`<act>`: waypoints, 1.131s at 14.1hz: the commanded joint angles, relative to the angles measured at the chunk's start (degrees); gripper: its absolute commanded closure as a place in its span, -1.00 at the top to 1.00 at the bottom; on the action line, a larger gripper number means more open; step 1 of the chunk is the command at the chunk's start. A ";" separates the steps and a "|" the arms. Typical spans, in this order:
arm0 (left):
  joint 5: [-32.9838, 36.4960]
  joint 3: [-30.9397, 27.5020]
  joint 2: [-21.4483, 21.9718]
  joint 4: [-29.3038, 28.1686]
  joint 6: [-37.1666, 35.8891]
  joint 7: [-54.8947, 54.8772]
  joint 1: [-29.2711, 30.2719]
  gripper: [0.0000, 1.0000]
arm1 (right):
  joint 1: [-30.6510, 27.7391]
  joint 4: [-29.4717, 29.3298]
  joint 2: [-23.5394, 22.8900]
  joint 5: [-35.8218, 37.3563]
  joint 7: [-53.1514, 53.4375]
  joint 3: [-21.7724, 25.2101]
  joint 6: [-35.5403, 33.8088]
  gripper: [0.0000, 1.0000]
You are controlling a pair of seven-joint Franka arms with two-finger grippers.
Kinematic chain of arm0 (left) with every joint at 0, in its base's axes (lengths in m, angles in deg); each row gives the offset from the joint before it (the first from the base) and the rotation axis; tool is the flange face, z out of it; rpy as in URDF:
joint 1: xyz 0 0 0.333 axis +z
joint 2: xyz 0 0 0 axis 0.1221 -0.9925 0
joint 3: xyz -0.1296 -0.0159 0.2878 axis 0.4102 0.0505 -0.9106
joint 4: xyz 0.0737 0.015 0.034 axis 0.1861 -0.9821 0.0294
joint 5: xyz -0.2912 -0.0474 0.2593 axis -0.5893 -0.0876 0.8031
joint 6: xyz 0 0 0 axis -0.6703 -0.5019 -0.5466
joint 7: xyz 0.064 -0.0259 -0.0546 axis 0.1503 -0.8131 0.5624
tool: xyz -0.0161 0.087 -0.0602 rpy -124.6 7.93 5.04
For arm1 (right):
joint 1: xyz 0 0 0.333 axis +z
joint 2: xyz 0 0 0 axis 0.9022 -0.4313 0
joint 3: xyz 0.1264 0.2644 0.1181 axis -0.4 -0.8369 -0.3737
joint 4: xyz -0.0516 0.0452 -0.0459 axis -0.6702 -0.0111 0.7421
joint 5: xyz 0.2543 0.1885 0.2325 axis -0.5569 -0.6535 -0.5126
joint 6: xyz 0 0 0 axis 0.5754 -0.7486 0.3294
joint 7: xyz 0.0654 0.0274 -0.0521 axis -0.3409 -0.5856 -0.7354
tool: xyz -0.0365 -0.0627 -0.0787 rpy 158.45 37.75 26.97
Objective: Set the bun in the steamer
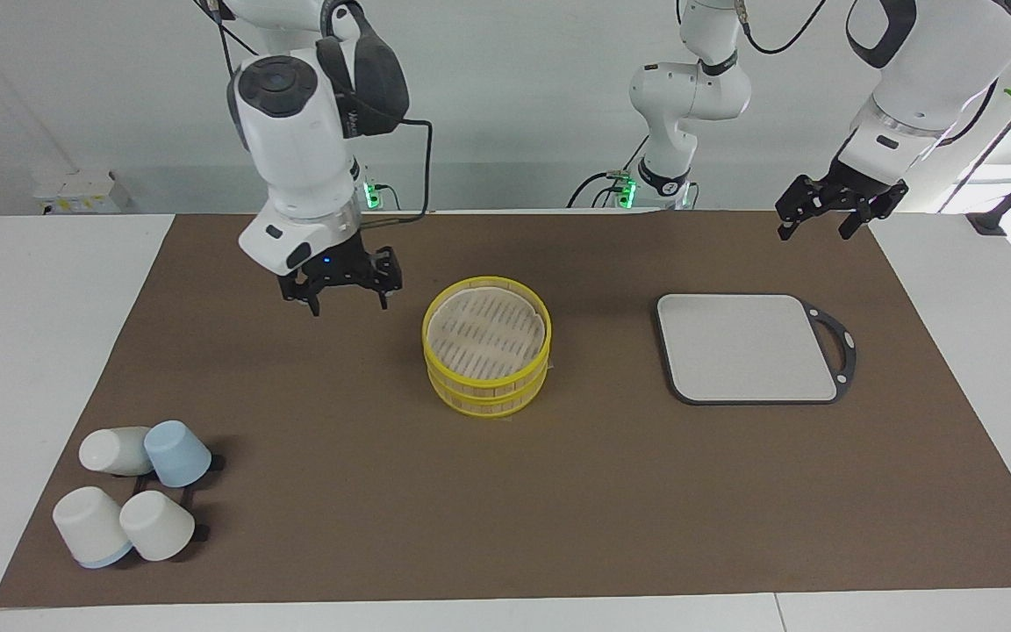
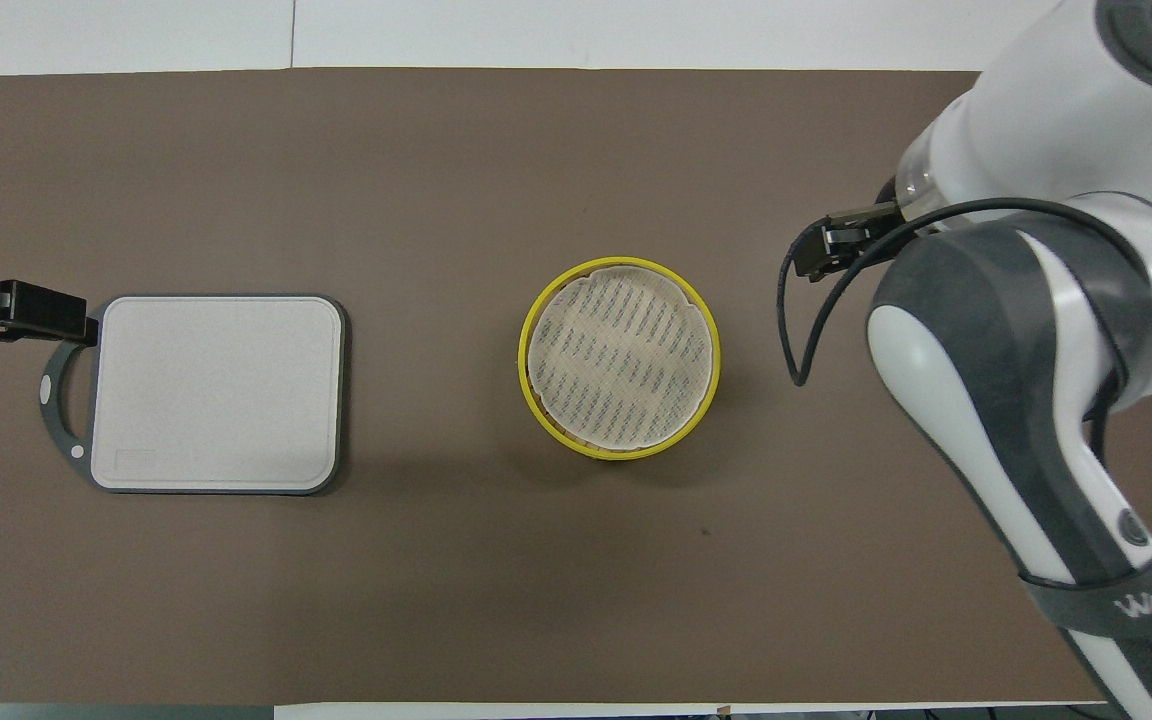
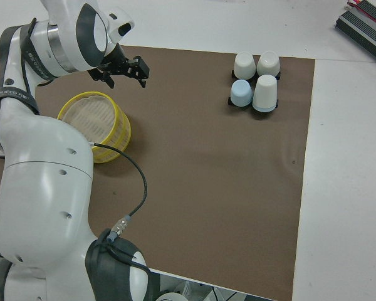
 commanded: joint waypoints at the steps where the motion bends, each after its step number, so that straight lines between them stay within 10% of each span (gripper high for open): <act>1: 2.51 0.25 0.07 0.42 -0.04 -0.31 -0.52 1.00 | -2.94 1.52 4.79 -1.19 -2.33 -0.80 -5.05 1.00; 16: 2.34 0.52 0.25 0.15 0.75 -0.31 -0.43 1.00 | -15.43 13.83 16.23 -1.10 -12.26 -0.62 -5.17 1.00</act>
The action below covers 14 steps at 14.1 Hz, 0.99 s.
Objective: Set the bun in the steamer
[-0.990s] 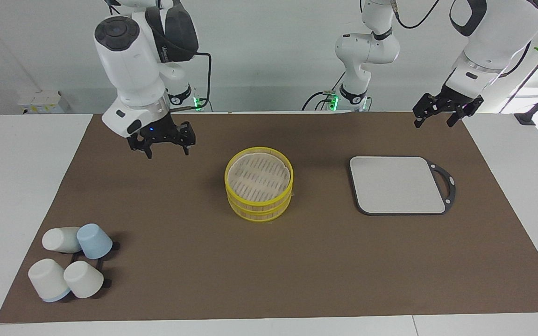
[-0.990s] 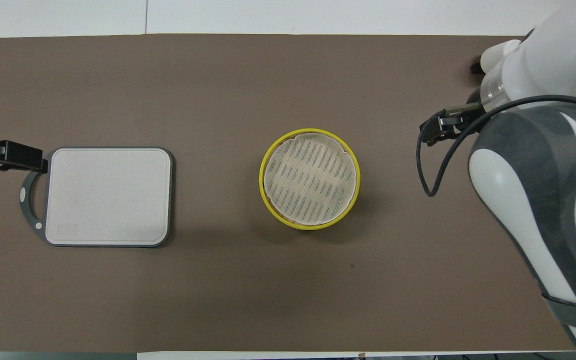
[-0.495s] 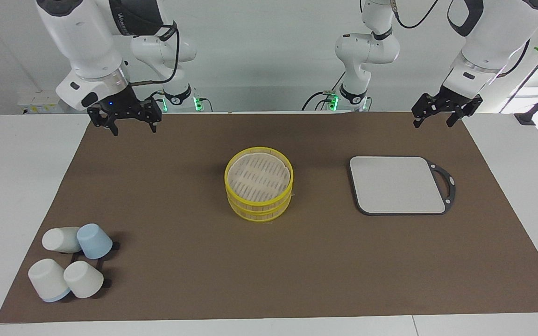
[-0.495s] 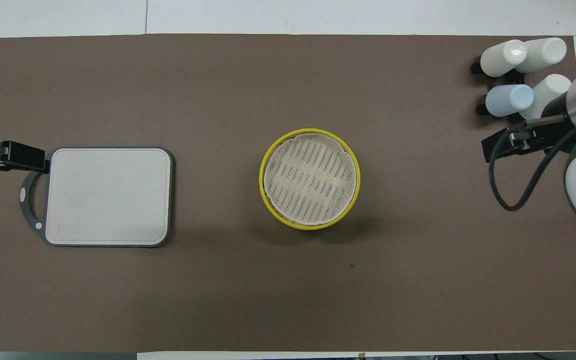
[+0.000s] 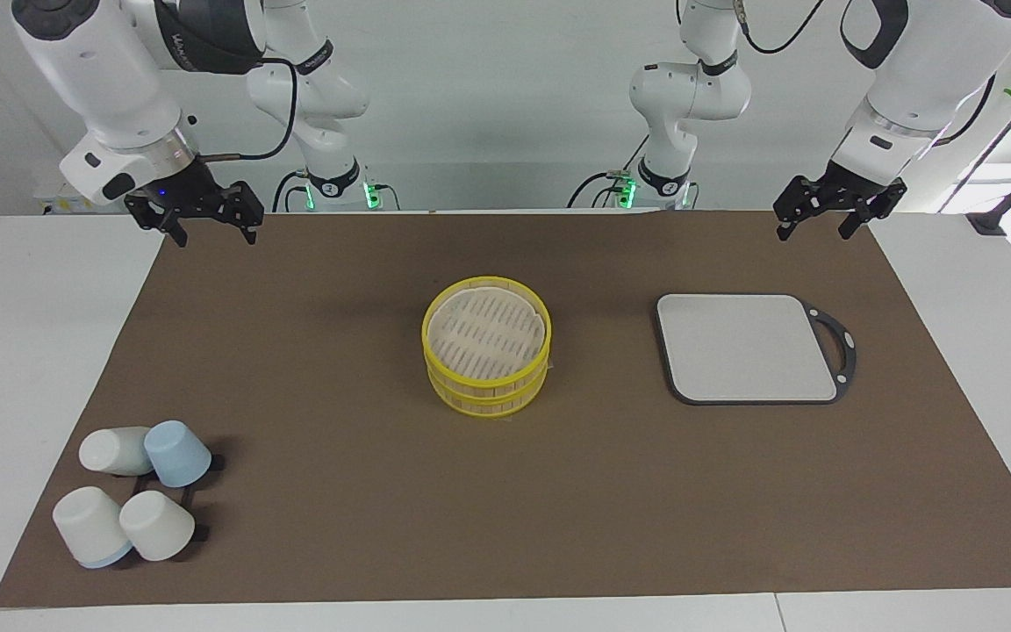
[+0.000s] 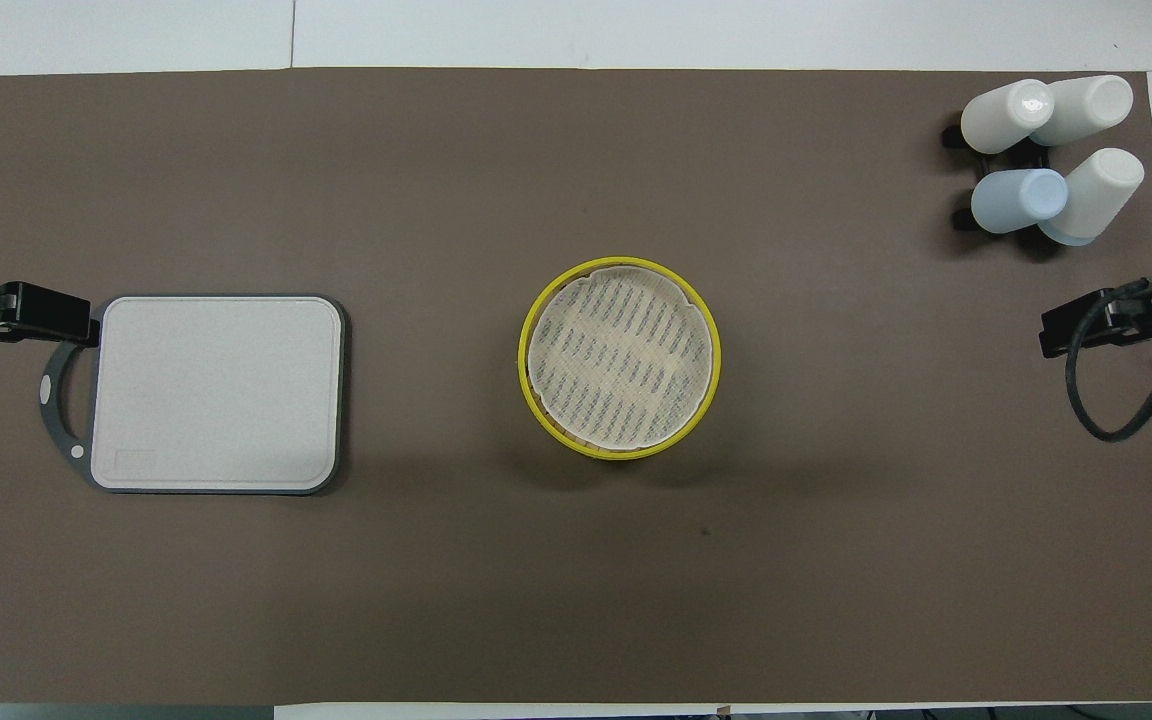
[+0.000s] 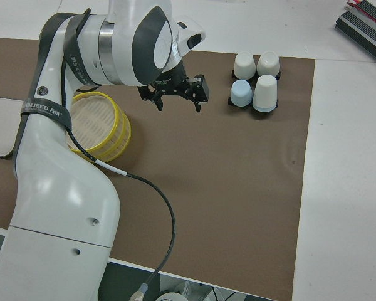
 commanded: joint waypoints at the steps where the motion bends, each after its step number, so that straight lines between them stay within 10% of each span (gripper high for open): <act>1: 1.21 -0.08 0.25 0.07 0.63 -0.31 -0.39 1.00 | -0.94 3.25 2.63 -0.81 -0.98 -0.55 2.67 1.00; 14: 1.21 -0.08 0.33 0.07 0.72 -0.23 -0.48 1.00 | -1.03 2.45 2.19 -2.48 -0.72 -0.64 2.41 1.00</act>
